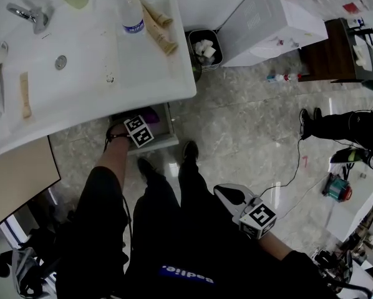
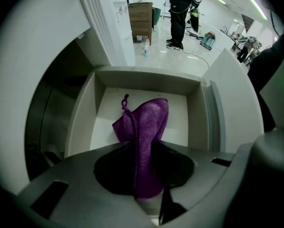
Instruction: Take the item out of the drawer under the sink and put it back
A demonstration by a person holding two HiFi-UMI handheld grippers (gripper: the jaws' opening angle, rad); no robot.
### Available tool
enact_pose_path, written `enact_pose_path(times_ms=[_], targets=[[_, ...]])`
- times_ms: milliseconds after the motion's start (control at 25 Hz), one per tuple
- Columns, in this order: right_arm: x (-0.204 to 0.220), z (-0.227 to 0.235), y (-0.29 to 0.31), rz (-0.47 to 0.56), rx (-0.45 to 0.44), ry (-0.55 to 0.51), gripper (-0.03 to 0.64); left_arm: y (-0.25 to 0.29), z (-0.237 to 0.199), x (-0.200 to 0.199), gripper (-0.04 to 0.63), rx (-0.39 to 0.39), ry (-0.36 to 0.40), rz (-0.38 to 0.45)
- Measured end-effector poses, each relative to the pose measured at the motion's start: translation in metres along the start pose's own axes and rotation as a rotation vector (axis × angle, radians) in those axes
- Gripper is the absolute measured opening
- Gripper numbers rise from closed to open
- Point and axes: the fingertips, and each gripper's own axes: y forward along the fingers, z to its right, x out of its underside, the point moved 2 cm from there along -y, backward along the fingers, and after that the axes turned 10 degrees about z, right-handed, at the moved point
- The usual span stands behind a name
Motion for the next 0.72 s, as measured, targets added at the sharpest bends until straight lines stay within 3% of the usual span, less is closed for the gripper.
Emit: enact_pose_path(times_ms=[280,520,720], targets=[[-0.031,-0.018,-0.004,0.058,-0.031,-0.045,0.002,-0.058,0.012,-0.03,0.098,-0.023,0.012,0.068],[-0.067,-0.034,-0.01,0.131,-0.036,-0.082,0.002,-0.133,0.03,-0.059,0.095,-0.08,-0.096,0.19],[-0.087,-0.05,-0.01,0.168,-0.062,-0.12,0.002,-0.187,0.044,-0.058,0.095,-0.131,-0.209,0.263]])
